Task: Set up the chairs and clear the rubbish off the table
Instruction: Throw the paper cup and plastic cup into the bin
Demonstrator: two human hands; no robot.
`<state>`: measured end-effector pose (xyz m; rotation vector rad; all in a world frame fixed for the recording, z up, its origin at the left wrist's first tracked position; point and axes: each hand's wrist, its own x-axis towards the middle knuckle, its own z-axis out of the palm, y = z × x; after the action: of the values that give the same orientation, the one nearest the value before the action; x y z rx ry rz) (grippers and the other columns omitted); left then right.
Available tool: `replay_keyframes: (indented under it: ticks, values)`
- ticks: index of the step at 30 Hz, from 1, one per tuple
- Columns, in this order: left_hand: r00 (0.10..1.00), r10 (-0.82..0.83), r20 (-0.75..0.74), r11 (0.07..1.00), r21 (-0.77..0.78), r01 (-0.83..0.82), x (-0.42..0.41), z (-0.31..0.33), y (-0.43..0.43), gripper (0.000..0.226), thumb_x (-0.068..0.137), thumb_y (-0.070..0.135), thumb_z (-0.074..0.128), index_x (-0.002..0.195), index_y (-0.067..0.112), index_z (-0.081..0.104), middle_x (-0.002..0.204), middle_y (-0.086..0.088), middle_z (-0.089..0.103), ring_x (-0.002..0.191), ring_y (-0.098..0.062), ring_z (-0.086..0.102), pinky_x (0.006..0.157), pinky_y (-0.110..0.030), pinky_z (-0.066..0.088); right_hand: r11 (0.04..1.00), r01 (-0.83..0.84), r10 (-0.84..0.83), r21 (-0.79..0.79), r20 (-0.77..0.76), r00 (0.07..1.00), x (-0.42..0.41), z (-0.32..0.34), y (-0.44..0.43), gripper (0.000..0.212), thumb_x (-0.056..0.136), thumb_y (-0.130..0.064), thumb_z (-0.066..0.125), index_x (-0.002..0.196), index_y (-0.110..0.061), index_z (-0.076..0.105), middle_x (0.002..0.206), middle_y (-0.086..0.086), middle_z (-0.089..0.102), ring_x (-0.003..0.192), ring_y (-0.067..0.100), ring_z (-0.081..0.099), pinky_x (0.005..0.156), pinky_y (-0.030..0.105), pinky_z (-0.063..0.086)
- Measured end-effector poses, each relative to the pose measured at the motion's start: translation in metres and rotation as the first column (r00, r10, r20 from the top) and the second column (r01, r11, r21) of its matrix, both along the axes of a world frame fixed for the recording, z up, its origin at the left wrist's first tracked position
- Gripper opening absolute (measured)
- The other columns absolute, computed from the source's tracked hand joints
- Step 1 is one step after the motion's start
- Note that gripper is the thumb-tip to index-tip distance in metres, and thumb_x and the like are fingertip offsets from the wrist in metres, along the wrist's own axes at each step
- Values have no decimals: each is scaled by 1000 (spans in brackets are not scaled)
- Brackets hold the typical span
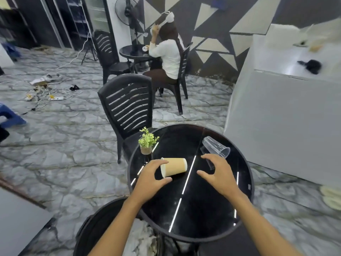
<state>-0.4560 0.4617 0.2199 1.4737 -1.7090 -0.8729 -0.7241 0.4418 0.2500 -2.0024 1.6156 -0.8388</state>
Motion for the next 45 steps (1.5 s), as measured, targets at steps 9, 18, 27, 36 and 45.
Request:
replay_keyframes:
  ticks: [9,18,27,36,45]
  values:
    - [994,1,109,1000,29,-4,-56,-20,-70,61,69,43,78,126,41,56,124,29,50,119,2,46,103,-29,40,998,-35,34,59,29,999,-63,-35,-88,51,69,-42,79,116,-38,58,118,-19,58,119,11,49,103,39,44]
    - [932,-47,360,995,103,11,-61,-58,-144,76,63,42,86,132,33,56,135,10,54,126,-12,48,110,-34,36,999,-5,13,45,-192,981,-89,-66,-188,65,65,-40,82,125,-22,63,134,3,58,125,27,50,105,47,40]
    - [741,-204,640,979,148,142,-56,-67,-167,81,57,64,77,131,44,54,135,17,54,125,-7,50,108,-34,38,976,50,28,212,-349,937,-95,-94,-222,85,63,-49,79,140,-36,44,148,2,43,135,26,39,105,50,40]
    - [774,-131,619,988,149,49,-56,-61,-156,70,63,64,74,129,45,56,124,20,61,110,-6,59,85,-27,42,948,93,-16,303,-245,969,-88,-91,-214,78,66,-37,76,136,-41,42,138,-8,50,117,18,55,80,38,45]
    - [871,103,481,965,164,-205,-23,-30,-89,68,60,66,73,124,51,55,122,29,58,112,0,55,91,-31,47,963,-66,91,262,-85,992,-43,-55,-162,79,65,-43,78,135,-43,41,137,-15,49,118,11,53,88,39,50]
